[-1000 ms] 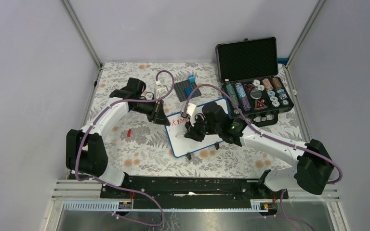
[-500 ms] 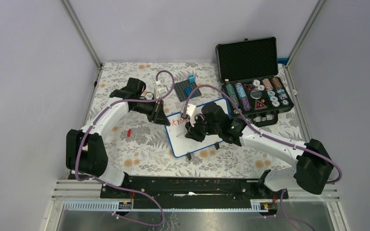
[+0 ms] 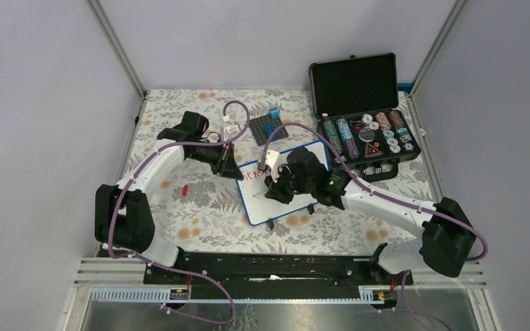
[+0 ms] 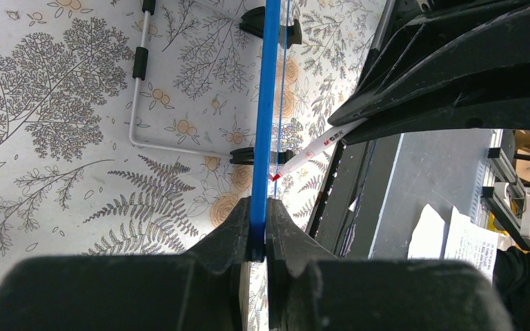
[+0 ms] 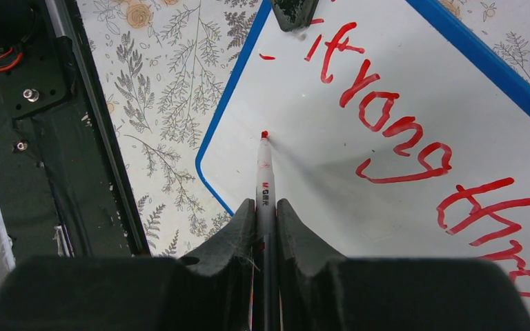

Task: Write a sentence on the whiteboard

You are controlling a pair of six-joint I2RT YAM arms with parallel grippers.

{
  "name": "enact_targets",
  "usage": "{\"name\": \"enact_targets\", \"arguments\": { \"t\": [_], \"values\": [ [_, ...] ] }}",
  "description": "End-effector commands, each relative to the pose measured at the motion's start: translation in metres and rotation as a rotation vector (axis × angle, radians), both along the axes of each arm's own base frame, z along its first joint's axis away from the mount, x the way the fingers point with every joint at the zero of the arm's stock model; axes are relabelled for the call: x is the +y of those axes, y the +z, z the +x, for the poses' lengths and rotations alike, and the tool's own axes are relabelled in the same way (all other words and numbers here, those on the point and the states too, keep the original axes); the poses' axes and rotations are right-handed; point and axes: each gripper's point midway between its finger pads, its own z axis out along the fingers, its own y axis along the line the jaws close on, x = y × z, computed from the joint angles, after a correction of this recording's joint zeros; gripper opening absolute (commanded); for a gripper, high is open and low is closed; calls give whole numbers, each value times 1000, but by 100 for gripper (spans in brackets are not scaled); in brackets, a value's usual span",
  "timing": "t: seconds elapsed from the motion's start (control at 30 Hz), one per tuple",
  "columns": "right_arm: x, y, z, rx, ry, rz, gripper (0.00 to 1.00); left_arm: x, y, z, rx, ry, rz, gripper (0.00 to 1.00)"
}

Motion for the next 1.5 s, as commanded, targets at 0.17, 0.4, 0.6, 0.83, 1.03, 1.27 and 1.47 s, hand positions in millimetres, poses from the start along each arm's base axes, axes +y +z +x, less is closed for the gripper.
{"name": "enact_targets", "arguments": {
  "t": [0.17, 0.4, 0.6, 0.83, 1.03, 1.27, 1.47],
  "values": [
    [10, 6, 8, -35, -3, 5, 0, 1, 2, 14, -76, -4, 13, 0],
    [13, 4, 2, -32, 24, 1, 0, 1, 1, 15, -75, -4, 15, 0],
    [11, -3, -4, -28, 48, -23, 0, 1, 2, 15, -78, -3, 16, 0],
    [2, -6, -5, -42, 36, -45, 0, 1, 3, 16, -80, 0, 17, 0],
    [-5, -8, -5, -53, 22, -58, 0, 1, 3, 16, -80, 0, 18, 0],
    [-12, -12, -6, -59, 12, -79, 0, 1, 3, 16, -78, 2, 18, 0],
    [-11, -17, -14, -26, 47, -82, 0, 1, 5, 16, -81, 3, 17, 0]
  ]
}}
